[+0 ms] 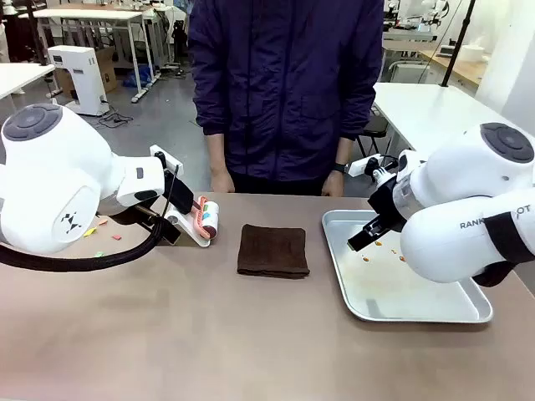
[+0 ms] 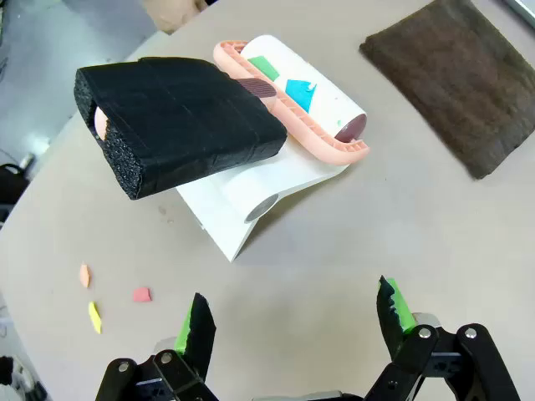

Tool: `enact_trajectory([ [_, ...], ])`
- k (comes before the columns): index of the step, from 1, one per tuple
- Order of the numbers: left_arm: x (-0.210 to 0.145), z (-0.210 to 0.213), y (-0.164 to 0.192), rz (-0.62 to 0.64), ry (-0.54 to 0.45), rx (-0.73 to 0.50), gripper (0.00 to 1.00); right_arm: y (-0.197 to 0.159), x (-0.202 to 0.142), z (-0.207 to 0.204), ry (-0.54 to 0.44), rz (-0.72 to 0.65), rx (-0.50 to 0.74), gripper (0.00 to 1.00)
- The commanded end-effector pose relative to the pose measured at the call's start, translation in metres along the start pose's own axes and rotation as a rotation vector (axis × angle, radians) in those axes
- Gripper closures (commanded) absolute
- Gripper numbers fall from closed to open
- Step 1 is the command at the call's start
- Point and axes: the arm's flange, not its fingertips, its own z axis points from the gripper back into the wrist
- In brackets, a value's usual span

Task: Clean the surface of the table.
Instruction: Hold the Lint Roller with your left hand and the towel with your right hand.

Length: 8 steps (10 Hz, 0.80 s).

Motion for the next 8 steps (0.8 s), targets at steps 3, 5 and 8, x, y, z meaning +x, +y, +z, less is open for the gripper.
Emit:
enact_trajectory([
  [3, 0.0000, 0.0000, 0.0000, 0.000, 0.000, 0.000, 0.00, 0.0000, 0.0000, 0.0000, 0.000, 0.000, 0.000, 0.00],
  [5, 0.0000, 0.0000, 0.0000, 0.000, 0.000, 0.000, 0.00, 0.0000, 0.0000, 0.0000, 0.000, 0.000, 0.000, 0.00],
  [8, 0.0000, 0.0000, 0.0000, 0.000, 0.000, 0.000, 0.00, 0.0000, 0.0000, 0.0000, 0.000, 0.000, 0.000, 0.00],
])
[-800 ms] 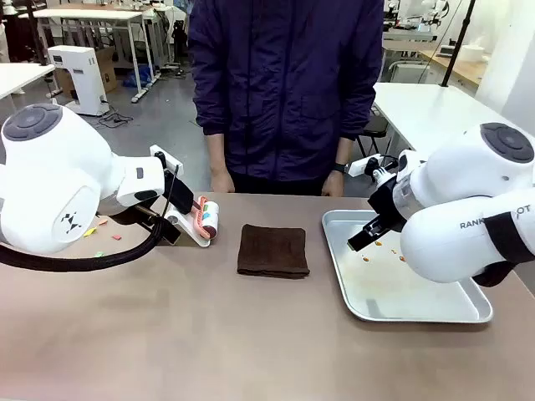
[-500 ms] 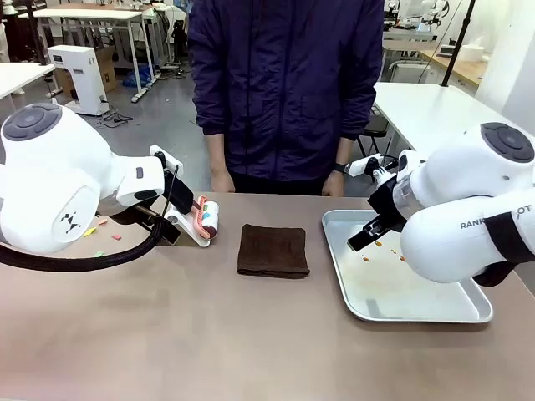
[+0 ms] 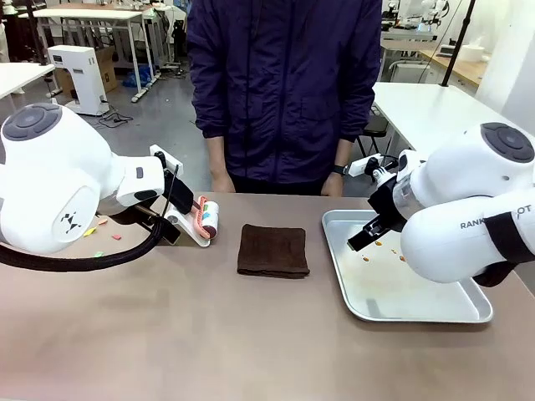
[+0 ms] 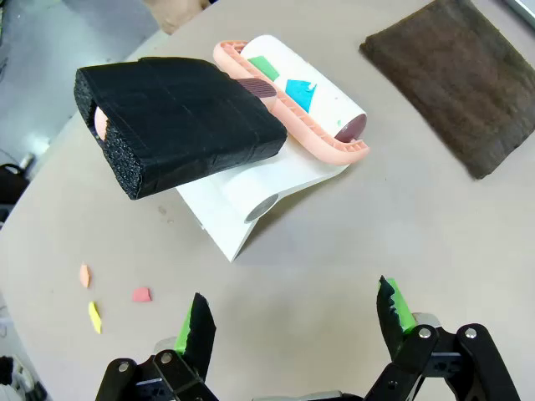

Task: Clean the surface of the table.
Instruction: Hold the Lint Roller with your left hand and the towel with your right hand.

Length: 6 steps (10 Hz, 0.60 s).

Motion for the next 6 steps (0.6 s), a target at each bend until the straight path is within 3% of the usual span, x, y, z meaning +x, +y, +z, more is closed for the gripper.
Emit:
enact_trajectory([
  [1, 0.0000, 0.0000, 0.0000, 0.000, 0.000, 0.000, 0.00, -0.0001, 0.0000, 0.0001, 0.000, 0.000, 0.000, 0.00],
  [6, 0.0000, 0.0000, 0.0000, 0.000, 0.000, 0.000, 0.00, -0.0001, 0.0000, 0.0001, 0.000, 0.000, 0.000, 0.00],
])
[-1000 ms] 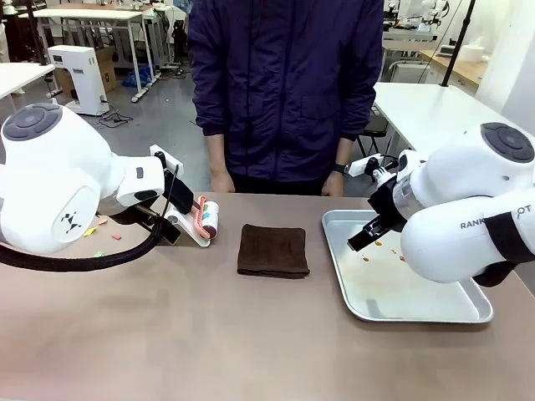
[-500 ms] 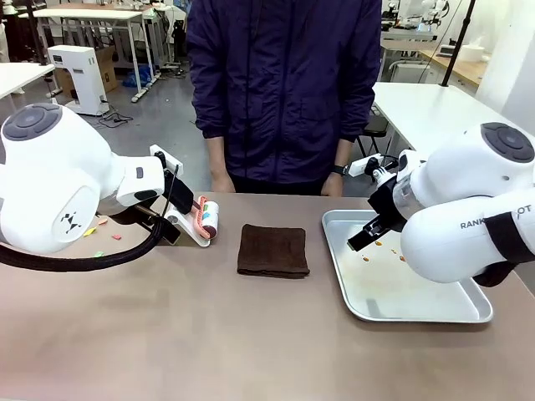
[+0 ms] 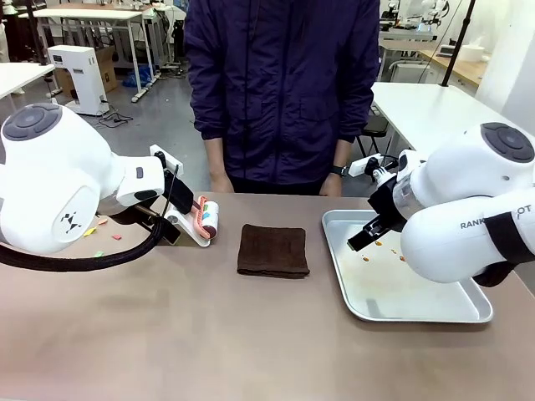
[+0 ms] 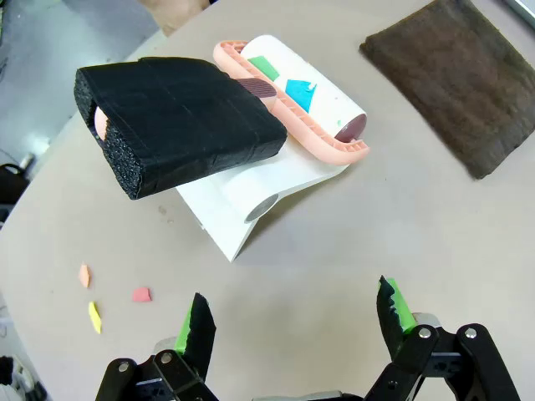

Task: Clean the surface of the table.
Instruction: Hold the Lint Roller with your left hand and the towel with your right hand.

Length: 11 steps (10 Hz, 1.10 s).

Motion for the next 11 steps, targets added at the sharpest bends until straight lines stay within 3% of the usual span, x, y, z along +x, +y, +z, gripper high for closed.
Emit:
enact_trajectory([
  [1, 0.000, 0.000, 0.000, 0.000, 0.000, 0.000, 0.00, 0.000, 0.000, 0.000, 0.000, 0.000, 0.000, 0.00],
  [3, 0.000, 0.000, 0.000, 0.000, 0.000, 0.000, 0.00, 0.000, 0.000, 0.000, 0.000, 0.000, 0.000, 0.00],
  [4, -0.003, 0.018, 0.000, 0.026, -0.019, -0.046, 0.00, -0.005, -0.001, 0.015, 0.033, -0.028, 0.071, 0.00],
  [5, -0.005, 0.037, 0.001, 0.113, 0.021, -0.115, 0.00, -0.011, -0.002, 0.035, 0.124, -0.095, 0.135, 0.00],
  [6, -0.011, 0.063, 0.003, 0.239, 0.115, -0.221, 0.00, -0.021, -0.001, 0.061, 0.177, -0.310, 0.152, 0.00],
  [7, -0.018, 0.084, 0.008, 0.333, 0.141, -0.290, 0.00, -0.029, -0.008, 0.084, 0.185, -0.389, 0.194, 0.00],
  [9, -0.036, 0.120, 0.025, 0.390, 0.086, -0.427, 0.00, -0.047, -0.031, 0.130, 0.111, -0.448, 0.380, 0.00],
  [10, -0.051, 0.139, 0.041, 0.388, 0.040, -0.514, 0.00, -0.062, -0.052, 0.154, 0.057, -0.431, 0.537, 0.00],
  [11, -0.064, 0.155, 0.066, 0.420, -0.017, -0.572, 0.00, -0.079, -0.073, 0.168, 0.010, -0.495, 0.603, 0.00],
])
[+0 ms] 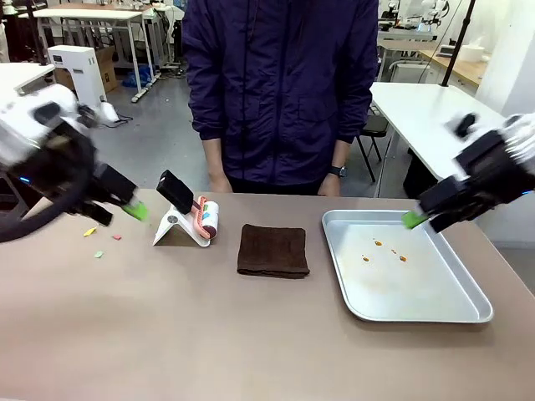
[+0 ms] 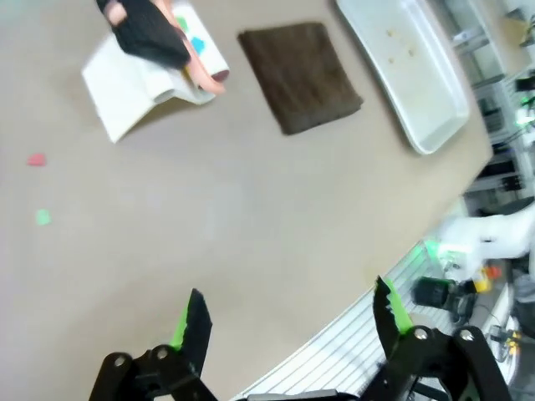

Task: Clean the surface of the table.
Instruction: Hold the Lint Roller with your left hand and the towel with your right hand.

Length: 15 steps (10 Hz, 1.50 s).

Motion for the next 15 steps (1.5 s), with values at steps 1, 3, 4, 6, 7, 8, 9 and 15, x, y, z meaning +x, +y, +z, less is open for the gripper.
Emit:
enact_trajectory([
  [1, -0.029, 0.039, 0.049, 0.002, -0.066, -0.175, 0.00, -0.046, -0.036, 0.033, -0.082, -0.077, 0.186, 0.00],
  [3, -0.049, 0.078, 0.114, 0.148, -0.214, -0.262, 0.00, -0.107, -0.069, 0.069, -0.235, -0.248, 0.344, 0.00],
  [4, -0.062, 0.089, 0.145, 0.226, -0.286, -0.327, 0.00, -0.132, -0.079, 0.079, -0.263, -0.307, 0.394, 0.00],
  [6, -0.093, 0.096, 0.185, 0.377, -0.384, -0.397, 0.00, -0.173, -0.096, 0.093, -0.357, -0.416, 0.460, 0.00],
  [7, -0.108, 0.095, 0.199, 0.438, -0.423, -0.411, 0.00, -0.187, -0.106, 0.098, -0.406, -0.452, 0.482, 0.00],
  [8, -0.116, 0.090, 0.209, 0.518, -0.453, -0.417, 0.00, -0.202, -0.113, 0.100, -0.432, -0.505, 0.498, 0.00],
  [9, -0.116, 0.081, 0.203, 0.545, -0.452, -0.424, 0.00, -0.213, -0.114, 0.099, -0.443, -0.550, 0.499, 0.00],
  [15, -0.117, 0.090, 0.220, 0.581, -0.446, -0.415, 0.00, -0.215, -0.125, 0.096, -0.440, -0.592, 0.481, 0.00],
])
